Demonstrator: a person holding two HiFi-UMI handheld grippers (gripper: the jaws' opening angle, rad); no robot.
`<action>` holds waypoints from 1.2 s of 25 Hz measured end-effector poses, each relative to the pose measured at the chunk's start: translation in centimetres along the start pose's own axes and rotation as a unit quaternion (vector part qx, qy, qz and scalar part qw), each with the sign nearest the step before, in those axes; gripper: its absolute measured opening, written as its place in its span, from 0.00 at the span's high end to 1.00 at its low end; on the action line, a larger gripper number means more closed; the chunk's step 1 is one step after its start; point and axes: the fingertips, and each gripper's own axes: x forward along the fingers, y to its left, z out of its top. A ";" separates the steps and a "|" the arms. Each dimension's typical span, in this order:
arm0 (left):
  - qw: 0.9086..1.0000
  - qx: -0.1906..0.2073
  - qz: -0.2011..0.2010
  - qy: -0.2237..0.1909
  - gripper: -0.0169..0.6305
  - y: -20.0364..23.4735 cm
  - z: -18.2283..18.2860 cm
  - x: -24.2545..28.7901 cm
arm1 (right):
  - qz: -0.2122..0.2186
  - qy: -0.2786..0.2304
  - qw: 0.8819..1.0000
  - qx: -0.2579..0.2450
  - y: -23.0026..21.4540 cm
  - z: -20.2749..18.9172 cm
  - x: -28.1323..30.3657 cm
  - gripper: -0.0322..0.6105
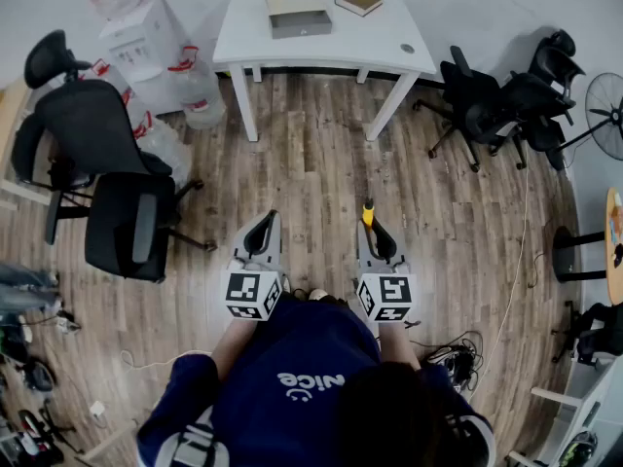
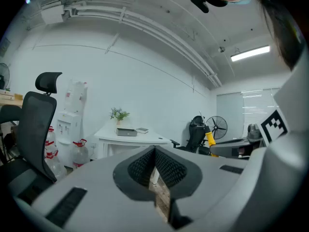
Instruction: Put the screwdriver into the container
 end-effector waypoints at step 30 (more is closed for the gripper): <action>1.000 -0.010 -0.007 0.016 0.95 6.0 -0.1 5.4 | 0.026 -0.006 0.999 0.040 1.0 -0.1 8.5 0.80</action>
